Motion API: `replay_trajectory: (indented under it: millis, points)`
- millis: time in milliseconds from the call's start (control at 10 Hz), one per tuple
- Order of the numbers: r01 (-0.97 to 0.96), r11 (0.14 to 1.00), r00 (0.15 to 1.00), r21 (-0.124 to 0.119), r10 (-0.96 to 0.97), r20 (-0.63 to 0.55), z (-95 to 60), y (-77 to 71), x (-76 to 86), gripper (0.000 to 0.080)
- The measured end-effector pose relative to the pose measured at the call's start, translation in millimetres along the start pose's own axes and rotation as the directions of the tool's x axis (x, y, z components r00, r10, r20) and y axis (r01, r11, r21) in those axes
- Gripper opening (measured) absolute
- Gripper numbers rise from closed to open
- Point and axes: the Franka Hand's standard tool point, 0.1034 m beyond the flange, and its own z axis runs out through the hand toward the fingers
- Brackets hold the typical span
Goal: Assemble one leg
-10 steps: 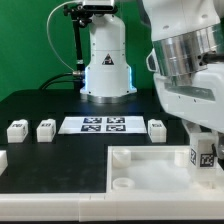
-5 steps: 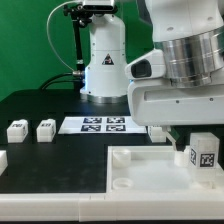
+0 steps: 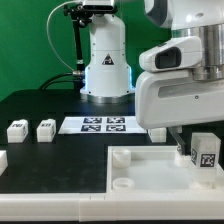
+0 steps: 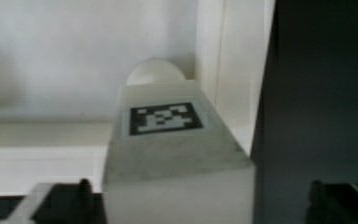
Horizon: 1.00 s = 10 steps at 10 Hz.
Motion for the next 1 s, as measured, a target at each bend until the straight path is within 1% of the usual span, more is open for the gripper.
replay_trajectory:
  millis: [100,200,300,400,500,600,700,800,900,1000]
  points:
    - [-0.063,0.998,0.998,0.003,0.063,0.001,0.1,-0.7,-0.1,0.0453]
    - [-0.193,0.981,0.981,0.010,0.193,0.003,-0.1,-1.7,-0.1,0.0453]
    - [-0.248,0.969,0.969,0.009,0.248,0.002,-0.3,0.9,0.4,0.0321]
    - [-0.383,0.924,0.924,0.009,0.383,0.003,-0.3,2.8,0.7,0.0321]
    - [-0.466,0.885,0.885,0.013,0.466,0.005,-0.4,4.4,1.0,0.0321]
    - [-0.606,0.796,0.796,0.020,0.605,0.011,-0.5,7.1,1.8,0.0321]
    - [-0.762,0.647,0.647,0.026,0.763,0.003,0.5,9.3,1.4,0.0321]
    - [-0.869,0.491,0.492,0.056,0.871,-0.003,1.7,14.2,1.0,0.0321]
    - [-0.935,0.341,0.344,0.095,0.939,0.013,2.1,18.6,-1.1,0.0321]
    - [-0.972,0.208,0.213,0.109,0.977,0.033,1.8,21.3,-2.7,0.0321]
